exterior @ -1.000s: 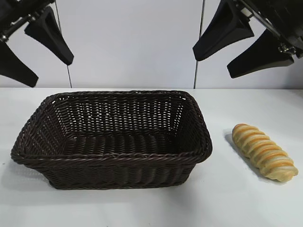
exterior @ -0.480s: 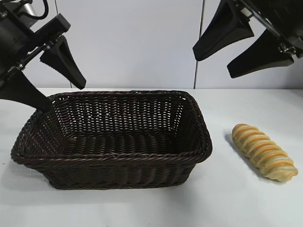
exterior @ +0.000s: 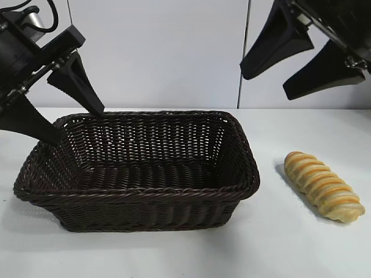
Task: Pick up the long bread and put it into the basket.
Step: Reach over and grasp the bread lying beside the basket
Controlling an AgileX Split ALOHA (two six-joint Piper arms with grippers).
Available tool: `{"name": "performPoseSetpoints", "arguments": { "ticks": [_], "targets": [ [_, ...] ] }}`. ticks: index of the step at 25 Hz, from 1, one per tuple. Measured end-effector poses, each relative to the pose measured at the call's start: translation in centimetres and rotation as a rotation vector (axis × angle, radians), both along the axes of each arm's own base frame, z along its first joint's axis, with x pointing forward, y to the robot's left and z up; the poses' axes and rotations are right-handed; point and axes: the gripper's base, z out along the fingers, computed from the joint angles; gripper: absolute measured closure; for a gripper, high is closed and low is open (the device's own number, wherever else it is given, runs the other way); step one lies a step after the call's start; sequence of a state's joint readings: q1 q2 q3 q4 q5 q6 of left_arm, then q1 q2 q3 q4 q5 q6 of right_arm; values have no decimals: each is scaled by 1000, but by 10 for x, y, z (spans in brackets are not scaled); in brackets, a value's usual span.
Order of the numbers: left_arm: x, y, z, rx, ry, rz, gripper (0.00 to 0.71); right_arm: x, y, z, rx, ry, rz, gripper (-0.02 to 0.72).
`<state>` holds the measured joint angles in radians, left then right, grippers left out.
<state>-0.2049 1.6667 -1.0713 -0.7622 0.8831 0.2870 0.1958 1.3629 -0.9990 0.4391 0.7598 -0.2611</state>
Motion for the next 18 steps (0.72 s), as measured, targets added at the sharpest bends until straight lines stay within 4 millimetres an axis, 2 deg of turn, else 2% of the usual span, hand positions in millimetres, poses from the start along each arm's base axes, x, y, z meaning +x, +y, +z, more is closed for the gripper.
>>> {"name": "performPoseSetpoints", "arguments": {
  "ticks": [6, 18],
  "targets": [
    [0, 0, 0, -1, 0, 0, 186, 6, -32, 0, -140, 41, -93, 167],
    [-1, 0, 0, -3, 6, -4, 186, 34, -41, -54, -297, 200, -107, 167]
  ]
}}
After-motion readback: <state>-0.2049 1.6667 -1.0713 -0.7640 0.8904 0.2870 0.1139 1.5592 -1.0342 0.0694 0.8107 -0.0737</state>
